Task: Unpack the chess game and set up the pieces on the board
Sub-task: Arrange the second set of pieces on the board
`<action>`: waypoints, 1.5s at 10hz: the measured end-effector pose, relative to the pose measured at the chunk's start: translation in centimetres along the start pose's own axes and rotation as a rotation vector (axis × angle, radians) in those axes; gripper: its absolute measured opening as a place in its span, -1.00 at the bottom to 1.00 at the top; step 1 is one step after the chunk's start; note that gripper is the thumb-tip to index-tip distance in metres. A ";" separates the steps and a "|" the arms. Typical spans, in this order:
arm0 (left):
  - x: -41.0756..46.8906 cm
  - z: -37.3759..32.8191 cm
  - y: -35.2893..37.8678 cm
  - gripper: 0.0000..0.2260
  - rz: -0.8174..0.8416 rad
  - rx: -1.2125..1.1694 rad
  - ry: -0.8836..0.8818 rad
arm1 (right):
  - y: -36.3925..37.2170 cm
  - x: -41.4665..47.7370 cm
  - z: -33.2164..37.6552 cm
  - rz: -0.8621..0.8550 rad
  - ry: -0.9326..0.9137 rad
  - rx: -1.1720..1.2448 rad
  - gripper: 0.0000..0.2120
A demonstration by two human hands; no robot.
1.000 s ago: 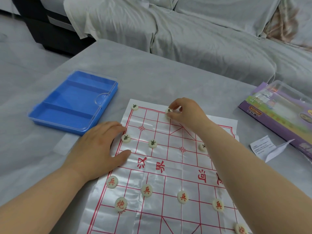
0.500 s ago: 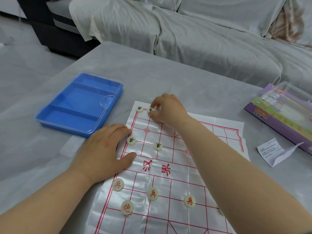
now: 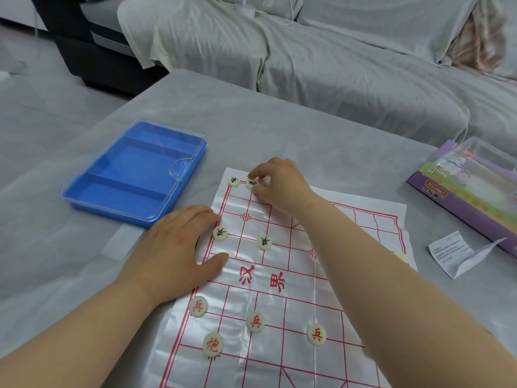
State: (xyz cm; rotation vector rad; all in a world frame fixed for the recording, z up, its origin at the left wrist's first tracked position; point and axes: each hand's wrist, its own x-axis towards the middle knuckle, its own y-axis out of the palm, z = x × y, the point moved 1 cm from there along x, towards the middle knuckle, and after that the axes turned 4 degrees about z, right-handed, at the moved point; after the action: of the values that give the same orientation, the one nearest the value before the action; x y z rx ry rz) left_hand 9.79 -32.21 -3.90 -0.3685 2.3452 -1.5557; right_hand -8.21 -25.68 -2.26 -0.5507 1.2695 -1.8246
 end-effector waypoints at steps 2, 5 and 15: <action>0.0 0.1 0.1 -0.41 -0.019 -0.007 0.010 | -0.1 -0.2 0.0 -0.008 0.055 0.060 -0.63; 0.0 0.1 0.1 -0.41 -0.036 -0.009 0.013 | 0.4 -0.1 0.3 -0.003 0.058 0.122 -0.76; -0.3 -0.3 0.0 -0.43 -0.074 0.026 0.036 | -3.2 -7.0 -2.6 -0.115 0.097 0.197 -0.73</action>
State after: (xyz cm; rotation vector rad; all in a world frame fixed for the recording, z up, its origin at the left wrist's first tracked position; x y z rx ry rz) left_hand 9.96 -31.82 -3.77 -0.4292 2.3609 -1.6377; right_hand -7.35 -18.01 0.35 -0.4387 1.1237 -2.0677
